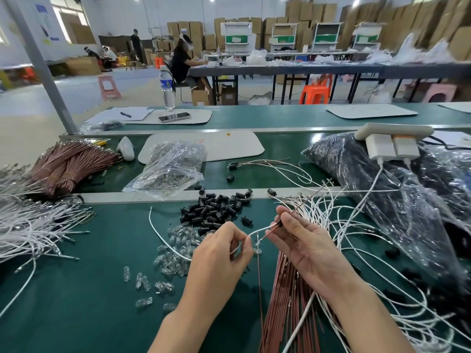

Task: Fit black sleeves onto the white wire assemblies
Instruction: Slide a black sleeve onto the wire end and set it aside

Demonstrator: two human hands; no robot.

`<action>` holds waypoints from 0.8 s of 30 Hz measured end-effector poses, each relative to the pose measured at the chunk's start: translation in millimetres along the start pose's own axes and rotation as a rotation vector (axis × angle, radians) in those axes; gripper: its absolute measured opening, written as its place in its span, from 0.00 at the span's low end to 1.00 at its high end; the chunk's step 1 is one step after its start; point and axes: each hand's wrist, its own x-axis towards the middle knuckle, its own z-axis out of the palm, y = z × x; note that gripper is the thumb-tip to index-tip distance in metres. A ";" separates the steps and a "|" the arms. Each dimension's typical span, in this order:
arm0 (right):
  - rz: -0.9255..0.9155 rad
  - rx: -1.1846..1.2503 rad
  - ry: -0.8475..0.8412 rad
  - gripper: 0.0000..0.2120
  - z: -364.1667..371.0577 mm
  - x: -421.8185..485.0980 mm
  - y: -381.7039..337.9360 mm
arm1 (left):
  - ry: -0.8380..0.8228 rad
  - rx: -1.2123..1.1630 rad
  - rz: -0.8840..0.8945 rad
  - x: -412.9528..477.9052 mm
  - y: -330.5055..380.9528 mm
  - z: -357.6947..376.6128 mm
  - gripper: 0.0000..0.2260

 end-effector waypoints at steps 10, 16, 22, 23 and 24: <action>0.049 0.007 -0.016 0.07 3.2 -0.7 0.1 | 0.007 -0.034 0.088 1.0 7.8 -2.8 0.12; 0.083 -0.039 -0.045 0.06 7.3 -2.5 2.4 | 0.041 -0.050 0.167 2.4 12.4 -4.4 0.10; 0.114 -0.021 -0.077 0.07 10.1 -5.0 4.1 | 0.133 0.065 0.275 3.6 13.2 -0.6 0.09; 0.119 -0.017 -0.079 0.07 10.8 -4.9 5.4 | 0.133 0.069 0.286 3.4 12.2 0.3 0.08; 0.124 -0.018 -0.083 0.07 11.3 -4.9 7.0 | 0.129 0.069 0.291 2.7 11.3 1.3 0.08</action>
